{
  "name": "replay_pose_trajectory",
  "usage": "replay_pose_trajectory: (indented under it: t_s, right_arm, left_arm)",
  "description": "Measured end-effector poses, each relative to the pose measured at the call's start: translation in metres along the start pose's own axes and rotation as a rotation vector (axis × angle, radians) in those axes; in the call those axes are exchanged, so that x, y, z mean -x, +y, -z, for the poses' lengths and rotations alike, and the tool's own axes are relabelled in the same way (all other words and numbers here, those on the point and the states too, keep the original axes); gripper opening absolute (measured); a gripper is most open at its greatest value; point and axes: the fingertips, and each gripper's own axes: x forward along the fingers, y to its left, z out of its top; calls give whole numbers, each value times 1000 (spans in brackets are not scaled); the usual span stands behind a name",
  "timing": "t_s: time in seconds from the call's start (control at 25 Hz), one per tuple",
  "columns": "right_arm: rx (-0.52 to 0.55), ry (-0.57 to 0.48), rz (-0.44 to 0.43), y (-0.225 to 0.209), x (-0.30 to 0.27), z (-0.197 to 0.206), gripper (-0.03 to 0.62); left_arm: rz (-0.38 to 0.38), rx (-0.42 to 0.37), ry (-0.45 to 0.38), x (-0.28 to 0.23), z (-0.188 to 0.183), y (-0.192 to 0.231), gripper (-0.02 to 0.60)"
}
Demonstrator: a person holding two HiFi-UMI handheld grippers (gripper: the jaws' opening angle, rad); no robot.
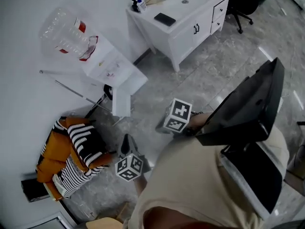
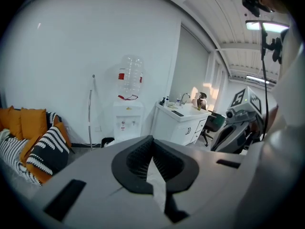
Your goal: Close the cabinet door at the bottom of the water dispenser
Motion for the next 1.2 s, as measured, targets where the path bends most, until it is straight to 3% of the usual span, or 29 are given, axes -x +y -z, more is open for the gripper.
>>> replay_pose_trajectory:
  t_s: [0.32, 0.72, 1.2]
  right_arm:
    - [100, 57, -16, 18, -46, -26, 14]
    - [161, 59, -9, 38, -73, -32, 14]
    - [179, 63, -1, 21, -78, -48, 14]
  left_arm:
    - [-28, 17, -30, 13, -5, 43, -12]
    - [-38, 51, -51, 34, 22, 77, -11]
    - [-56, 92, -26, 20, 33, 84, -11]
